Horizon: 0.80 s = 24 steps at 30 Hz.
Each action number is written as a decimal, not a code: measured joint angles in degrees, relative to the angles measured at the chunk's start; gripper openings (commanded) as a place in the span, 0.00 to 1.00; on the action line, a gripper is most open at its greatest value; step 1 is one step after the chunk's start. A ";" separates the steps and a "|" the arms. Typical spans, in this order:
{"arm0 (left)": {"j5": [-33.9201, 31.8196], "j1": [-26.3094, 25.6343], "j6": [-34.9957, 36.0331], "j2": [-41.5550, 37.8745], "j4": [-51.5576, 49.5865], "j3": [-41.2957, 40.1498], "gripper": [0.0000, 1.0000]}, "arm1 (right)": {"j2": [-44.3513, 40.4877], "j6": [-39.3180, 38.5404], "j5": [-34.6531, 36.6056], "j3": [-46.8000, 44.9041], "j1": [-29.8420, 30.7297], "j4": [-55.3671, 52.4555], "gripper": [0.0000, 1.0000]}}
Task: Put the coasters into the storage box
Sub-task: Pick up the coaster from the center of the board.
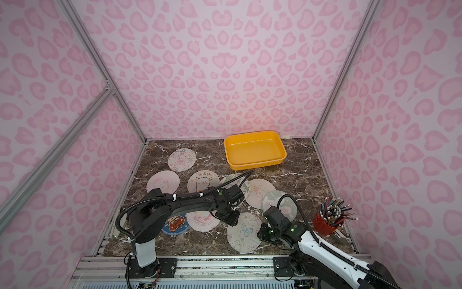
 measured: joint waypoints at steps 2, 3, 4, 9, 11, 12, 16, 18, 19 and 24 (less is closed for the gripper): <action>-0.04 0.00 0.00 -0.04 0.00 -0.02 0.41 | 0.02 0.02 0.48 0.39 0.00 -1.07 0.16; -0.07 0.00 0.00 -0.04 0.02 -0.02 0.41 | 0.24 -0.02 0.66 0.66 -0.02 -1.42 0.14; -0.11 -0.02 0.00 -0.04 0.02 -0.02 0.41 | 0.50 -0.04 0.83 0.85 -0.02 -1.60 0.14; -0.11 -0.02 0.00 -0.04 0.02 -0.02 0.41 | 1.79 -0.31 1.09 0.90 -0.02 -1.03 0.35; -0.09 -0.02 0.02 -0.04 0.02 -0.02 0.41 | 2.19 -0.44 0.22 0.98 0.00 -0.26 0.45; -0.09 -0.02 0.04 -0.04 0.02 -0.02 0.41 | 2.19 -0.44 -0.04 1.03 0.00 0.00 0.47; 0.09 -0.02 0.09 0.33 -0.35 0.35 0.41 | 1.09 -0.37 -0.44 0.17 0.09 1.20 0.45; 0.31 -0.02 0.11 0.66 -0.81 0.76 0.41 | 0.94 0.02 -0.94 -0.68 0.04 3.13 0.42; 0.35 -0.02 0.13 0.76 -0.96 0.92 0.41 | 0.94 0.09 -1.07 -1.07 0.07 4.26 0.40; 0.63 0.00 0.52 0.81 -1.05 1.01 0.41 | 1.49 1.09 -0.94 -1.55 0.04 5.68 0.25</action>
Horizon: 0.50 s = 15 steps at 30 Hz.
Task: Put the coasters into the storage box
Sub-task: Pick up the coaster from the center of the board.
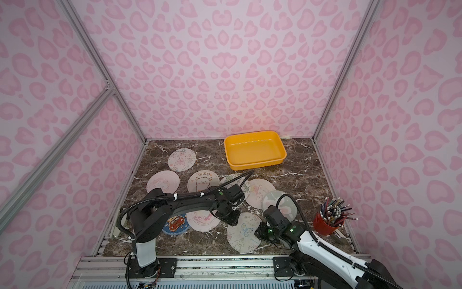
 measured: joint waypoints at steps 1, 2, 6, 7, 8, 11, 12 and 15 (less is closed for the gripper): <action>0.04 0.00 0.00 0.00 0.00 0.00 0.41 | 0.15 0.00 0.09 0.07 0.00 -0.11 0.23; 0.04 0.00 0.00 -0.02 0.00 0.00 0.41 | 0.31 0.00 0.33 0.22 0.00 -0.33 0.19; 0.02 0.02 0.00 -0.33 0.15 -0.20 0.42 | 0.28 -0.04 1.55 1.57 0.02 -2.78 0.00; 0.00 0.00 0.00 -0.44 0.26 -0.33 0.44 | 0.26 -0.20 1.68 2.19 0.02 -3.26 0.00; -0.04 0.00 0.00 -0.68 0.46 -0.50 0.45 | 0.26 -0.22 1.95 2.84 0.02 -3.63 0.00; -1.03 0.20 -0.04 -1.81 0.74 -1.49 0.53 | 0.57 -0.79 3.04 5.20 0.02 -4.81 0.00; -1.51 0.35 -0.20 -2.27 0.70 -1.84 0.56 | 0.79 -1.16 3.08 5.99 0.00 -5.07 0.00; -3.08 1.46 -1.14 -4.96 0.68 -2.97 0.66 | 2.03 -2.12 3.69 9.60 -0.11 -6.03 0.00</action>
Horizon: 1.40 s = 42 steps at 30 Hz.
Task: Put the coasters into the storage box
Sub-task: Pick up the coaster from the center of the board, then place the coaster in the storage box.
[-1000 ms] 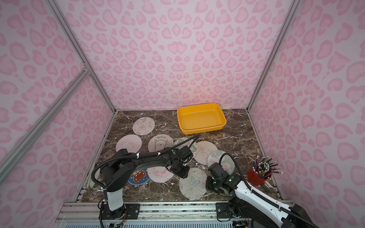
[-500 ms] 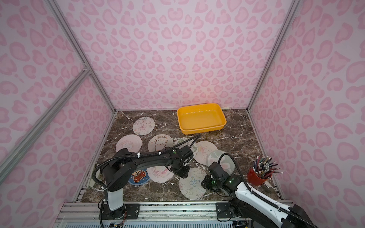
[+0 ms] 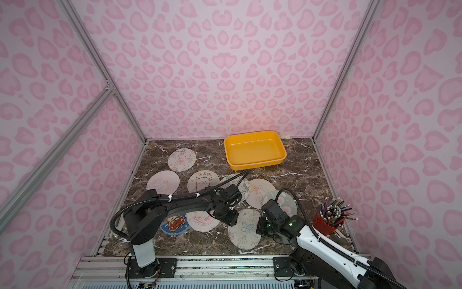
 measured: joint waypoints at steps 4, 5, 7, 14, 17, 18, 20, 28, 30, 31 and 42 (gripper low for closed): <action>-2.43 1.88 -0.57 -4.66 0.81 -0.87 0.75 | 2.05 -1.99 0.39 6.95 -0.26 -1.53 0.00; -3.13 2.27 -0.61 -5.70 1.07 -1.03 0.76 | 2.60 -2.40 0.42 8.76 -0.42 -1.70 0.00; -4.09 3.02 -1.01 -7.54 1.11 -1.27 0.80 | 4.07 -3.85 0.39 12.70 -1.38 -1.86 0.00; -7.45 6.69 -0.94 -12.37 1.57 -2.27 0.90 | 12.46 -10.71 0.35 25.22 -8.39 -1.73 0.00; -8.63 8.02 -0.79 -13.86 2.47 -3.19 0.93 | 17.05 -13.81 0.04 30.27 -11.47 -1.09 0.00; -8.72 8.33 -0.81 -14.23 2.73 -3.54 0.93 | 18.53 -14.69 -0.09 31.95 -12.35 -0.74 0.00; -8.90 9.07 -0.81 -15.13 3.02 -4.48 0.94 | 22.05 -16.61 -0.31 36.11 -14.21 0.20 0.00; -10.29 11.80 -0.83 -18.56 4.37 -8.00 1.00 | 36.70 -21.75 -1.88 52.37 -18.53 5.99 0.00; -10.38 12.35 -0.83 -19.15 4.44 -8.59 1.00 | 40.61 -22.67 -2.43 56.52 -18.95 7.72 0.00; -10.43 12.55 -0.81 -19.50 4.48 -8.96 1.00 | 42.69 -23.15 -2.82 58.66 -19.04 8.31 0.00; -10.71 15.67 0.07 -21.81 5.18 -12.26 1.00 | 64.02 -27.04 -8.13 76.13 -20.04 11.89 0.00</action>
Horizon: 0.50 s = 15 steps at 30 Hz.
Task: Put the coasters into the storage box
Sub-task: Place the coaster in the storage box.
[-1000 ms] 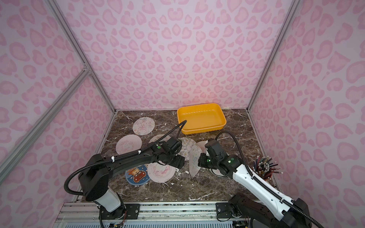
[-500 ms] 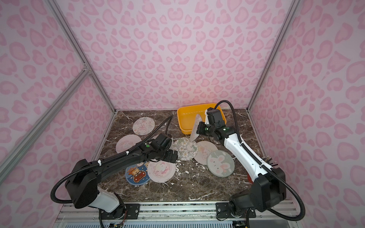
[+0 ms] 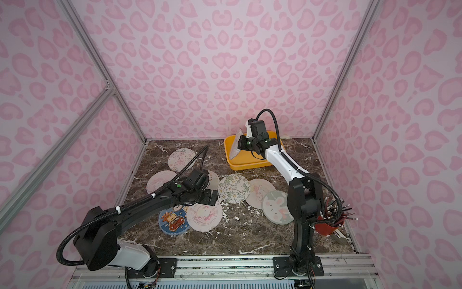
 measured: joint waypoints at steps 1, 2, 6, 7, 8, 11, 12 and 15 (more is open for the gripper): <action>-0.02 0.09 0.00 -0.04 0.22 -0.15 1.00 | 1.97 -0.37 -0.72 1.79 -0.33 -0.02 0.00; -0.02 0.17 0.00 -0.09 0.31 -0.33 1.00 | 3.69 -0.61 -1.03 3.19 -0.70 -0.04 0.00; -0.04 0.52 0.02 -0.28 0.39 -0.79 1.00 | 10.01 -2.23 -2.60 7.91 -2.64 -1.07 0.00; -0.04 0.55 0.02 -0.35 0.39 -0.87 1.00 | 11.65 -2.69 -2.91 9.05 -3.32 -1.75 0.00; -0.04 0.59 0.02 -0.37 0.37 -0.92 1.00 | 13.11 -3.34 -3.02 9.92 -4.04 -2.43 0.00; -0.09 0.83 0.07 -0.57 0.37 -1.20 1.00 | 16.48 -4.96 -3.02 11.80 -6.21 -4.90 0.00; -0.09 0.83 0.07 -0.61 0.35 -1.27 1.00 | 17.49 -5.40 -2.93 12.44 -6.71 -5.75 0.00; -0.11 0.85 0.13 -0.63 0.37 -1.33 1.00 | 20.39 -7.15 -1.38 14.75 -8.24 -8.92 0.00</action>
